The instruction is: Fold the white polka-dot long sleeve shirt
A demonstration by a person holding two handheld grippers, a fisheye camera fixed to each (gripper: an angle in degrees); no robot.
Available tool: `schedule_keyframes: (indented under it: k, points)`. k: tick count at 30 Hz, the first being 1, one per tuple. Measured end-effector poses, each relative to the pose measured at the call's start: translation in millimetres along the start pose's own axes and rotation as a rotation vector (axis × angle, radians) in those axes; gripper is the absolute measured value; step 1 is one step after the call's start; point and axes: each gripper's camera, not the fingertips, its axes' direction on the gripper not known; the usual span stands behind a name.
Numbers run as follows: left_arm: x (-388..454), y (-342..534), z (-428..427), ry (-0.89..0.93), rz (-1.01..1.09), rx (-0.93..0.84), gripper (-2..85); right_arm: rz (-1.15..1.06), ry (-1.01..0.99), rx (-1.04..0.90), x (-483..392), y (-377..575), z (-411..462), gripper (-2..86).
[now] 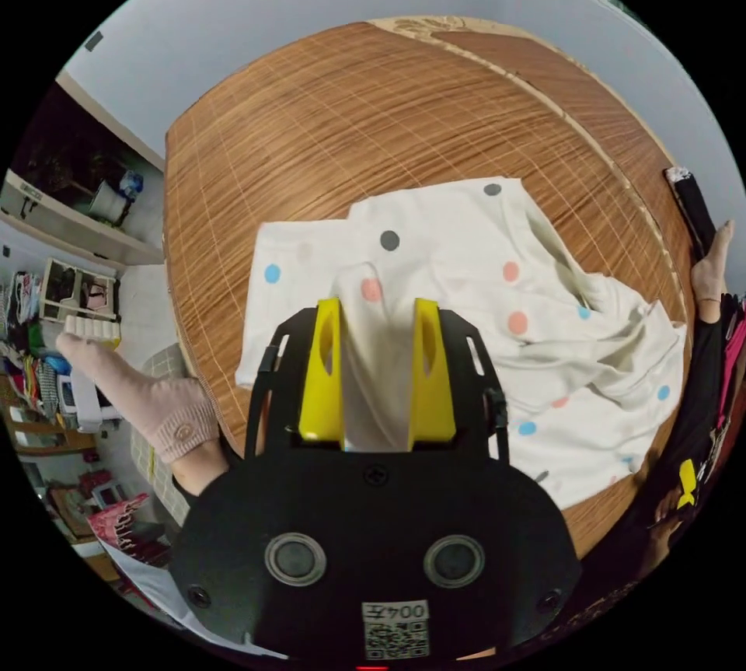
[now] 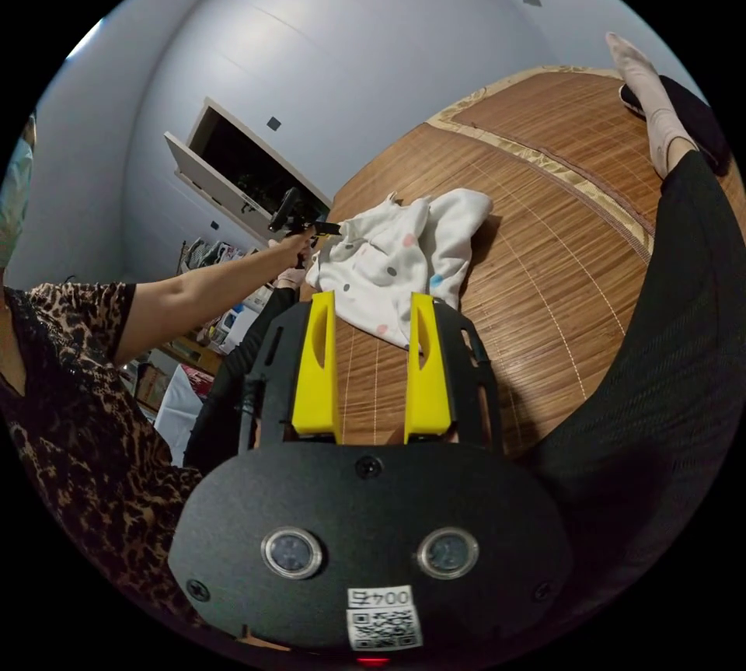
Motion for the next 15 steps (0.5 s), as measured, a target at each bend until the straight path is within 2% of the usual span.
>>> schedule_keyframes:
  k: [3,6,8,10,12,15]
  points:
    - [-12.0,24.9,-21.4,-0.071,0.005,0.090,4.6,0.006,0.000,-0.011,-1.6,-1.5,5.4,13.2]
    - [-44.2,82.6,-76.3,0.124,-0.048,0.288,3.6,0.004,0.009,-0.011,-5.7,-1.9,9.7,12.9]
    - [-74.7,161.4,-130.4,0.341,-0.050,0.480,3.2,0.002,0.014,-0.008,-9.8,-2.2,12.2,12.8]
    - [-92.2,228.0,-163.9,0.451,-0.020,0.562,3.0,-0.003,0.019,-0.003,-13.9,-2.0,14.0,12.7]
    - [-108.6,299.7,-188.3,0.512,-0.027,0.606,2.8,-0.011,0.028,-0.003,-18.9,-1.6,16.3,12.5]
    - [-133.6,412.0,-194.4,0.573,-0.135,0.581,2.8,-0.031,0.044,-0.018,-29.1,-1.1,22.5,12.4]
